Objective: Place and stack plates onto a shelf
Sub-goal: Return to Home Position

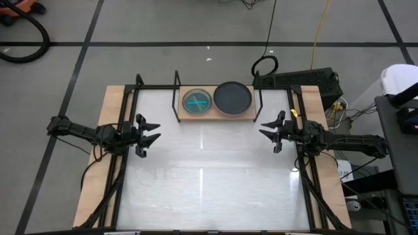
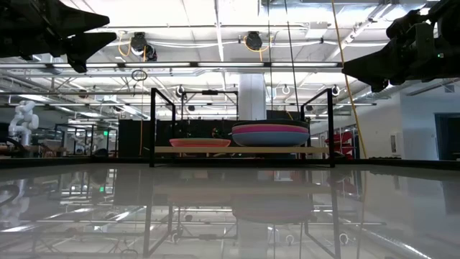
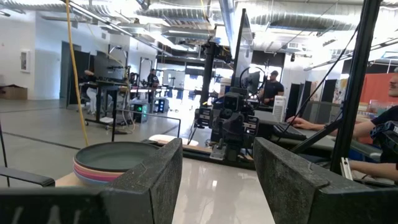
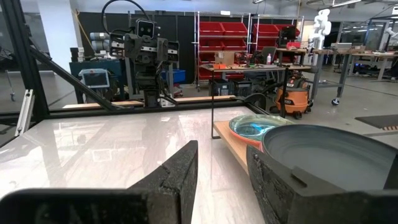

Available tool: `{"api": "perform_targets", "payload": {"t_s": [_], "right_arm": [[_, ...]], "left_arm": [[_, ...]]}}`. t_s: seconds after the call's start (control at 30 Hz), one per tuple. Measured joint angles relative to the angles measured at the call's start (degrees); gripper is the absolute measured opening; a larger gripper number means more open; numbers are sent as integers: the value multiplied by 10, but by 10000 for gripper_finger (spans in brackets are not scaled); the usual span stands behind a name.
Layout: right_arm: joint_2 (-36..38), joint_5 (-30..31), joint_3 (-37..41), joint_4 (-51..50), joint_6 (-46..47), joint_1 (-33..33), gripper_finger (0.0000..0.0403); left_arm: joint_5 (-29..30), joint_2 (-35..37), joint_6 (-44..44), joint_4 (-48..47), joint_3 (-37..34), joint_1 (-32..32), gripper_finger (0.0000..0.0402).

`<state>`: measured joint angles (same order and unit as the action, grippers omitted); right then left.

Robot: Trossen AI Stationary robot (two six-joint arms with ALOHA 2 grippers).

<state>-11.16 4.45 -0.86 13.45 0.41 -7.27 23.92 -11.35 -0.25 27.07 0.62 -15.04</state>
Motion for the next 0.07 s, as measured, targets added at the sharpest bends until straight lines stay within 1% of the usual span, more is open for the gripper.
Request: {"api": "perform_targets", "payload": {"t_s": [0.07], "right_arm": [[0, 0, 0, 0, 0, 0, 118]], "left_arm": [[0, 0, 0, 0, 0, 0, 202]]}}
